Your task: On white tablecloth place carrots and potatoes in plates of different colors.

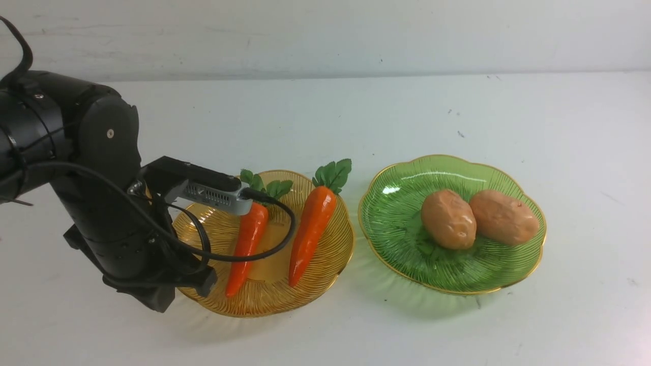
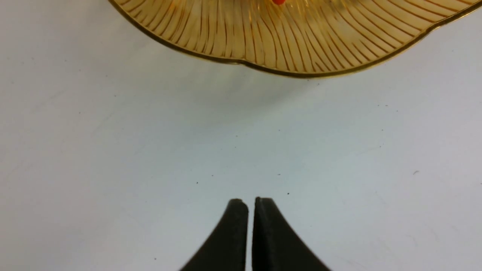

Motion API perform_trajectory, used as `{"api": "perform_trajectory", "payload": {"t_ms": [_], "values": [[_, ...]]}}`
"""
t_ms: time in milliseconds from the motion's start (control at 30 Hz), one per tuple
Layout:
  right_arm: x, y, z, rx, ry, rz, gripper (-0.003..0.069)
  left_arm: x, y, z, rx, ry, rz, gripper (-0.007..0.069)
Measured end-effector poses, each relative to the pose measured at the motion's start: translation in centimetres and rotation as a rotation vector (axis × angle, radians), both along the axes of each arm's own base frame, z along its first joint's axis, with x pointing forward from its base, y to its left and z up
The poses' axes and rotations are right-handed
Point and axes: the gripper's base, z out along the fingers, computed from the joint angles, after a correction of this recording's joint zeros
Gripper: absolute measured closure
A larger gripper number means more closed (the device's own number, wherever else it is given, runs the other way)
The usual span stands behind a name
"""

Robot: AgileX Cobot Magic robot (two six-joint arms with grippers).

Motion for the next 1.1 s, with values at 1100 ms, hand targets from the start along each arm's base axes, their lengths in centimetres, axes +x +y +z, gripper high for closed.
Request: {"api": "perform_trajectory", "payload": {"t_ms": [1100], "values": [[1.1, -0.6, -12.7, -0.039, 0.281, -0.158, 0.0674, 0.0, 0.0, 0.0, 0.000, 0.001, 0.000, 0.0617]]}}
